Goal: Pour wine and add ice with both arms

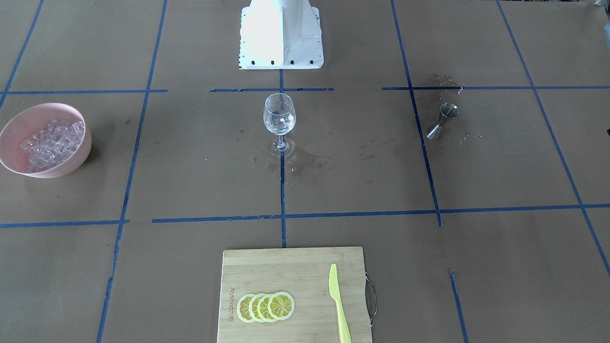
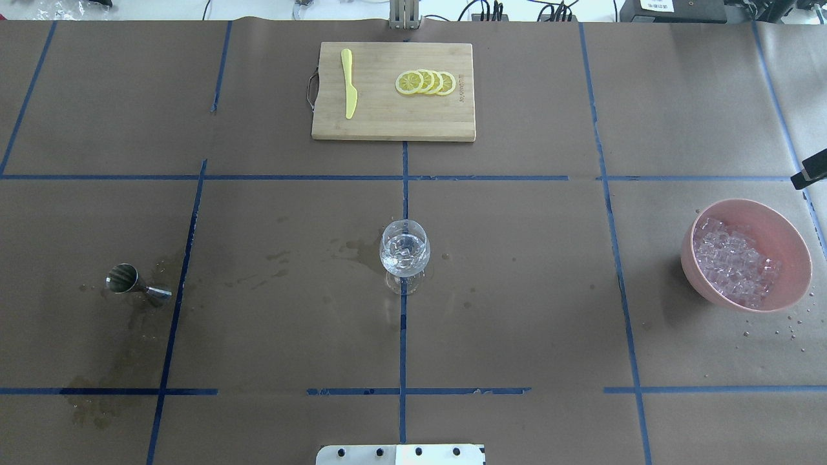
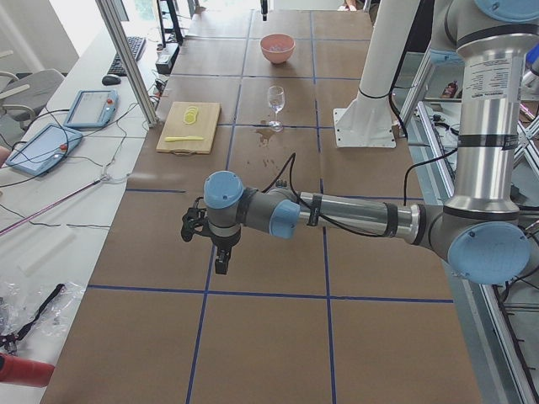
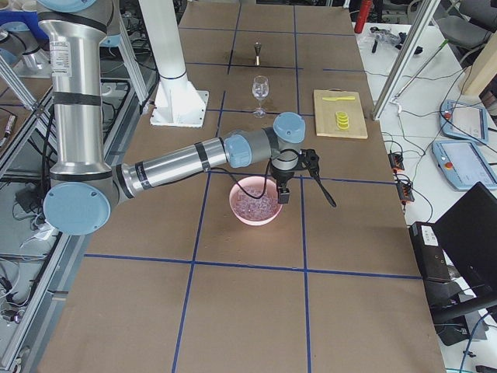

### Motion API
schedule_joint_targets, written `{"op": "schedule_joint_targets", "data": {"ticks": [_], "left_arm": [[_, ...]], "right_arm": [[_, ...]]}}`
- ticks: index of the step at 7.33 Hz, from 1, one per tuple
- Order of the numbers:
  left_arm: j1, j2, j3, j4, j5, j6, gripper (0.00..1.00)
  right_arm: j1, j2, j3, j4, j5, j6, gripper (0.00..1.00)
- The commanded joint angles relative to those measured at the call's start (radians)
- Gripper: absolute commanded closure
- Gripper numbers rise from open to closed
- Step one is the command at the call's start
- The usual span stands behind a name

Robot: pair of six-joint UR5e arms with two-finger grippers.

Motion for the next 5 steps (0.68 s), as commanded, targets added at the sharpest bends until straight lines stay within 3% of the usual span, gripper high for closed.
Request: {"op": "schedule_joint_targets", "data": {"ticks": [1,5], "left_arm": [[0.002,0.004,-0.018,0.045,0.000,-0.001,0.00],[0.002,0.007,-0.012,0.044,0.000,0.004,0.00]], "right_arm": [[0.019,-0.010,-0.031,0.000,-0.004,-0.059,0.00],[0.161,-0.007,-0.201,0.000,-0.002,-0.335,0.00]]}}
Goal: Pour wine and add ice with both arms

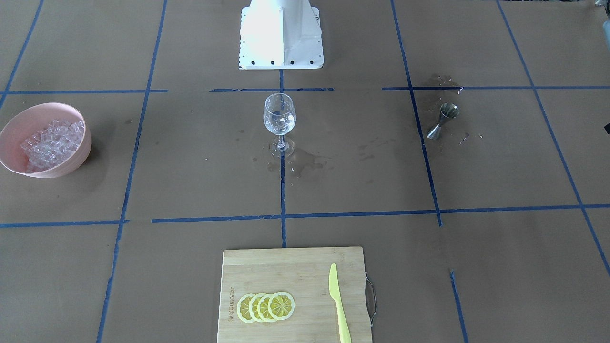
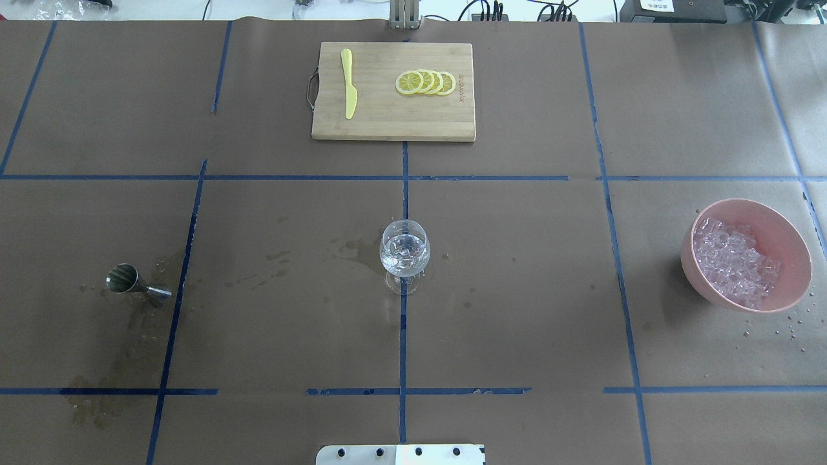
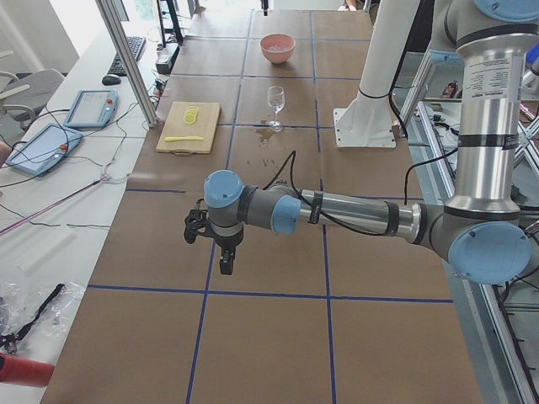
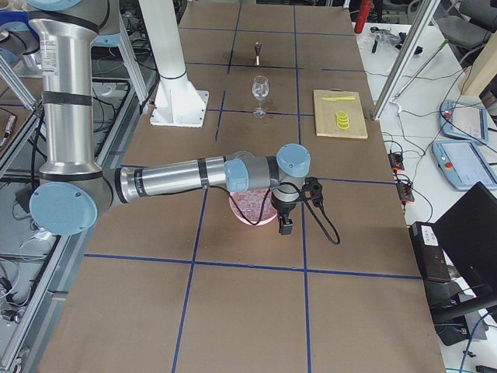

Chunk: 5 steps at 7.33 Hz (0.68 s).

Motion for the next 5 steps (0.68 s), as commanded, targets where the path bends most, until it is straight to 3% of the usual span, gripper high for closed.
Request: {"op": "schedule_joint_targets", "data": {"ticks": [1,5], "left_arm": [[-0.006,0.000,0.000,-0.001,0.002,0.001,0.00],[-0.006,0.002,-0.001,-0.002,0.003,0.003,0.00]], "right_arm": [[0.054,0.002,-0.075,0.002,0.001,-0.078,0.00],[0.060,0.026,-0.111,0.009,-0.003,-0.061,0.00]]}}
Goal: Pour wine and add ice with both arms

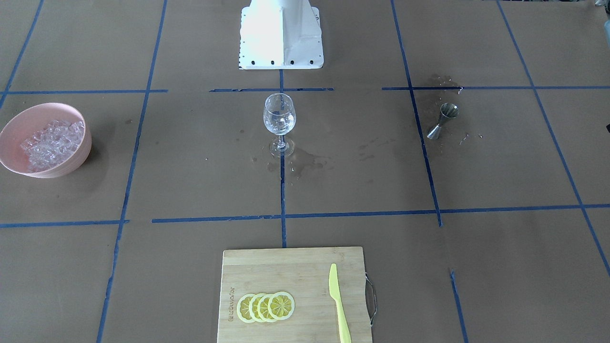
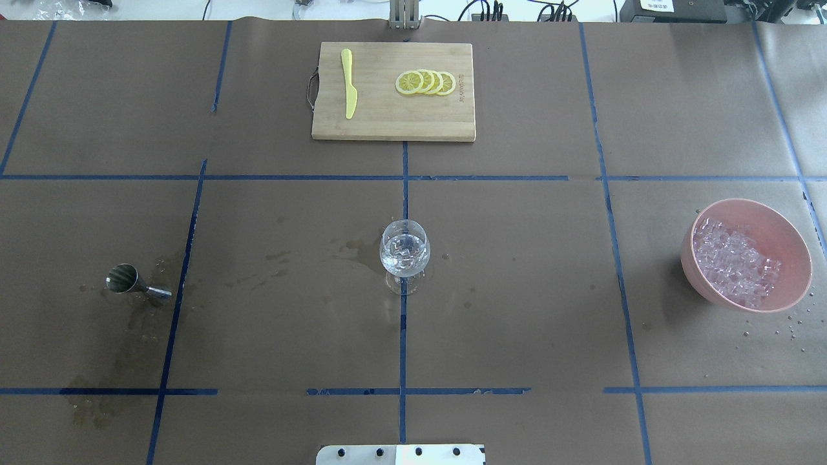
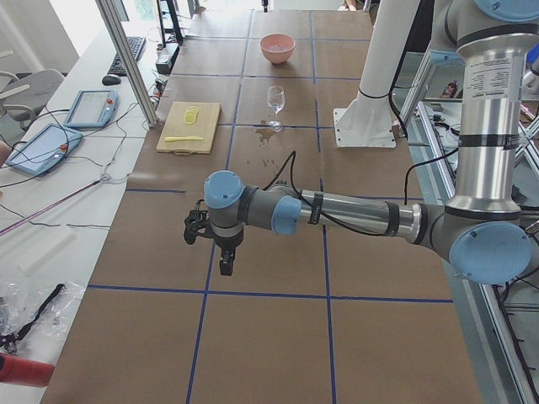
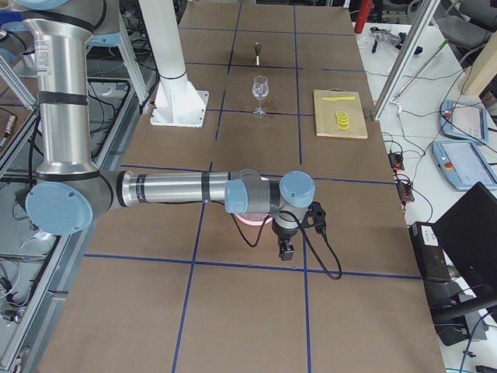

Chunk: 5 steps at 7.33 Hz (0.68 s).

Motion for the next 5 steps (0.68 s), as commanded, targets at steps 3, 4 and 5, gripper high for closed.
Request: {"op": "schedule_joint_targets", "data": {"ticks": [3,4,5], "left_arm": [[0.001,-0.001,0.009,-0.001,0.001,0.052,0.00],[0.001,-0.001,0.009,0.001,0.001,0.052,0.00],[0.001,-0.001,0.008,0.001,0.001,0.052,0.00]], "right_arm": [[0.000,0.023,-0.004,0.000,-0.003,0.010,0.00],[0.000,0.023,-0.004,0.002,-0.003,0.011,0.00],[0.000,0.021,-0.006,0.003,-0.003,0.013,0.00]]}}
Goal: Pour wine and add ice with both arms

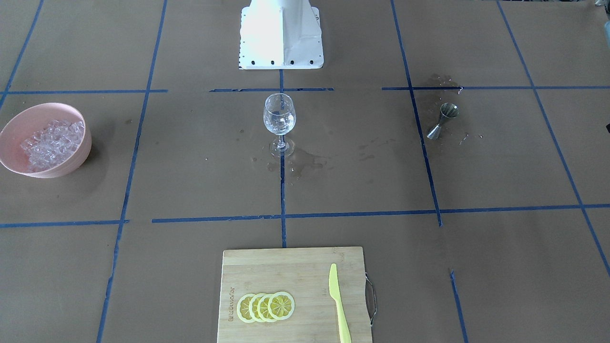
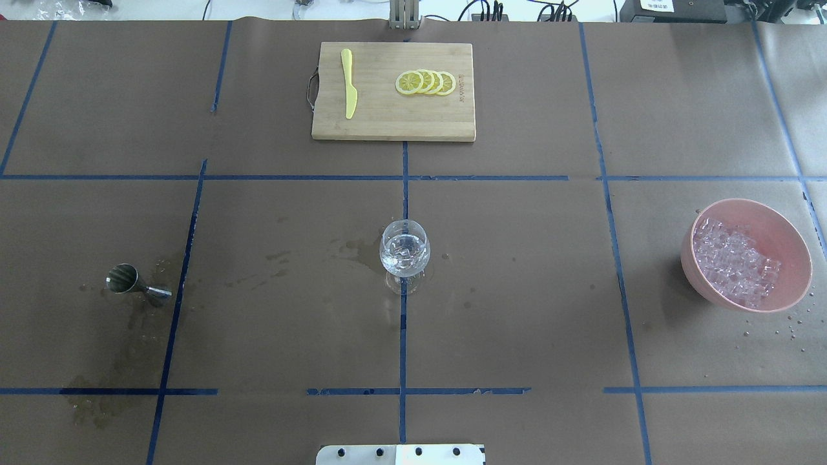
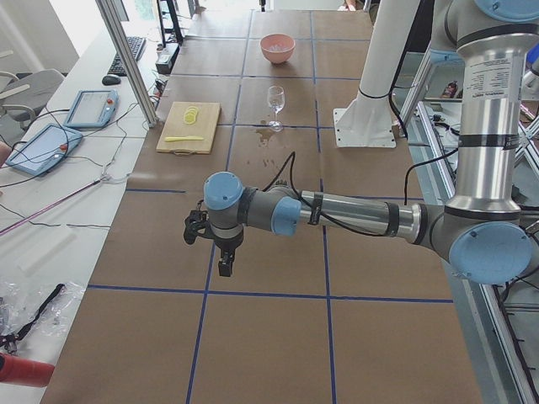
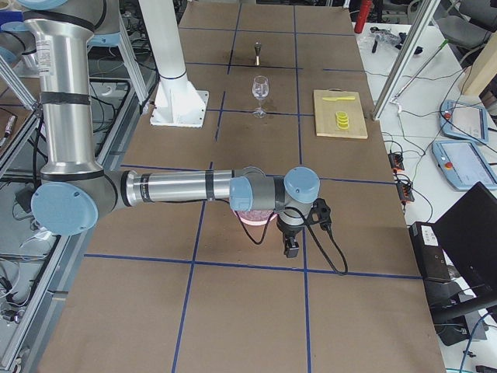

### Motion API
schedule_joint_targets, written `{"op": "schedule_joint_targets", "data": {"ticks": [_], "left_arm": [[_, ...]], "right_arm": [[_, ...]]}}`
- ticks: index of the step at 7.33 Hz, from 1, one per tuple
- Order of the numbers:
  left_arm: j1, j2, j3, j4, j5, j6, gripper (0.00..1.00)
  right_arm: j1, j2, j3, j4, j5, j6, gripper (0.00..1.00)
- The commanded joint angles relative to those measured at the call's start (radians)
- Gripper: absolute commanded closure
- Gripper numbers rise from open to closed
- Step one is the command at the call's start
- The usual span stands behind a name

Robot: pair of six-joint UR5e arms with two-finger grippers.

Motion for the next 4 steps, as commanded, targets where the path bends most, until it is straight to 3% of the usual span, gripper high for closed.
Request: {"op": "schedule_joint_targets", "data": {"ticks": [1,4], "left_arm": [[0.000,0.000,-0.005,0.001,0.000,0.003,0.00],[0.003,-0.003,-0.012,0.001,0.000,0.003,0.00]], "right_arm": [[0.000,0.000,-0.001,0.003,-0.002,0.002,0.00],[-0.002,0.003,-0.013,0.005,-0.002,0.003,0.00]]}}
